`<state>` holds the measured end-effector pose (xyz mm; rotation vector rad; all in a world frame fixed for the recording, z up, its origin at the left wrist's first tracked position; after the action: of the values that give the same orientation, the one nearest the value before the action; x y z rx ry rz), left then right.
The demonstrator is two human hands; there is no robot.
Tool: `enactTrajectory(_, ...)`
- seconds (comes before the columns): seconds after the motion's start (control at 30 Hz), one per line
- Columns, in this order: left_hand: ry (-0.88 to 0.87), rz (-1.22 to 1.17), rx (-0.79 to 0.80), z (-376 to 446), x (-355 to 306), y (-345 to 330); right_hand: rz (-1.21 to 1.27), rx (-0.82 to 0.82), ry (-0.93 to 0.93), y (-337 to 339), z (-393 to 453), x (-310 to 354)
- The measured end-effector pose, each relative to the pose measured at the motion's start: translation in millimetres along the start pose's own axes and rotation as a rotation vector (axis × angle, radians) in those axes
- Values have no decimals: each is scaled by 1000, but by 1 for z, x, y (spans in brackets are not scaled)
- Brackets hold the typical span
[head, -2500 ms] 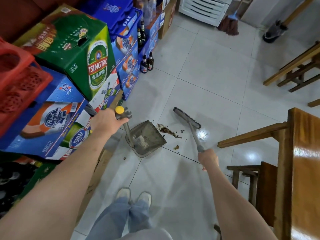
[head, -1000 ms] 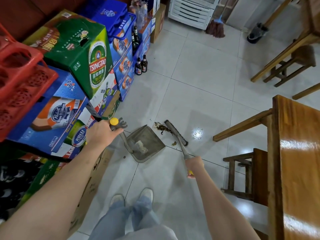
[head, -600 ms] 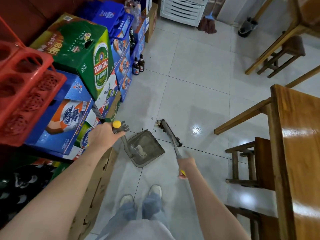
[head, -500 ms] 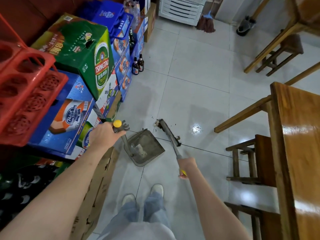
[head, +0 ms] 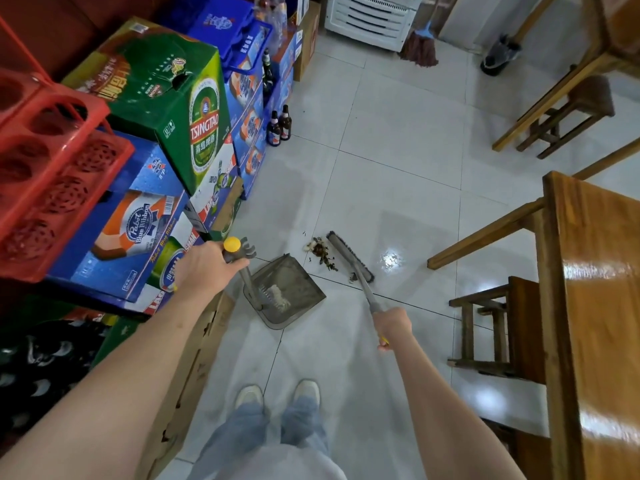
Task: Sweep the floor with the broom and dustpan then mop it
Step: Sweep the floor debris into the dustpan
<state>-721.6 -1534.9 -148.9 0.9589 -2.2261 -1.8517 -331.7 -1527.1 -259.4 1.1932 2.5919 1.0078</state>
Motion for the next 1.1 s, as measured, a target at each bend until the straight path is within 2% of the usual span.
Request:
enactTrajectory(0.2,74,5,47,3,2,-5,40,82,-44,-11,7,0)
enactTrajectory(0.5,72,22,25,2,-4,-5,223,143,-24,-23,-5,0)
enactTrajectory(0.83,62,9,23,1,-5,-8,-12,39,36,4,3,-6)
enactTrajectory(1.1,44,1,18,4,-11,-4,-40,86,-6,-17,3,-30)
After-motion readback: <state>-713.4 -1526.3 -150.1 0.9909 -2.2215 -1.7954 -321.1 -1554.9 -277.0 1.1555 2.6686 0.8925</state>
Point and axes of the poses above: each hand's wrist, its own z-axis towards the middle knuckle, its own y-axis out of the back of the hand, x = y × z, the point moved 8 cm from there along z, towards the middle knuckle, and after that the axes turned 1 degree about y, right-handed, at the moved point
